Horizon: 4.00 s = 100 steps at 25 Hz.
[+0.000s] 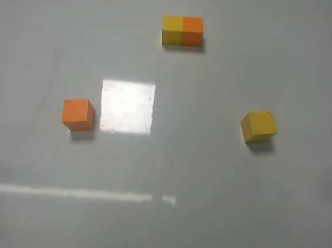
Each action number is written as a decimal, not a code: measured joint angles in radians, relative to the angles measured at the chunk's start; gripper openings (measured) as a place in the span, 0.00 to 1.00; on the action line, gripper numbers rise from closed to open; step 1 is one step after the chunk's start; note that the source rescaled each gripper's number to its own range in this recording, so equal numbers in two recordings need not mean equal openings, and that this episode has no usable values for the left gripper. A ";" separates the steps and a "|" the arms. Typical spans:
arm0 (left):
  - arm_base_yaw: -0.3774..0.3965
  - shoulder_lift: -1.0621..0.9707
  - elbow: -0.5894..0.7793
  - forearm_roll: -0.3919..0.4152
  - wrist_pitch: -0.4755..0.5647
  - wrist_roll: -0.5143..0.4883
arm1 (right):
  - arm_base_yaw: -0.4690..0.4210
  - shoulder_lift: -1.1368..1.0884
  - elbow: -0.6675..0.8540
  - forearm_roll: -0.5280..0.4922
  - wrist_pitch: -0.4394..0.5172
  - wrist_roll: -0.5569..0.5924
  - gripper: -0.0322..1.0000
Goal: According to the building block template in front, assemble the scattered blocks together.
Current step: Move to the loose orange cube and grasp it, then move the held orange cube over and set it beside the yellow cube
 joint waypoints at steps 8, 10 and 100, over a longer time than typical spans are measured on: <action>0.000 0.000 0.000 -0.001 0.000 0.000 | 0.229 0.268 -0.227 -0.056 0.072 -0.057 1.00; 0.000 0.000 0.000 -0.001 0.000 0.000 | 0.299 0.340 -0.266 -0.056 0.096 -0.059 1.00; 0.000 0.000 0.000 -0.004 -0.001 0.007 | 0.960 1.350 -1.093 -0.377 0.012 -0.167 0.03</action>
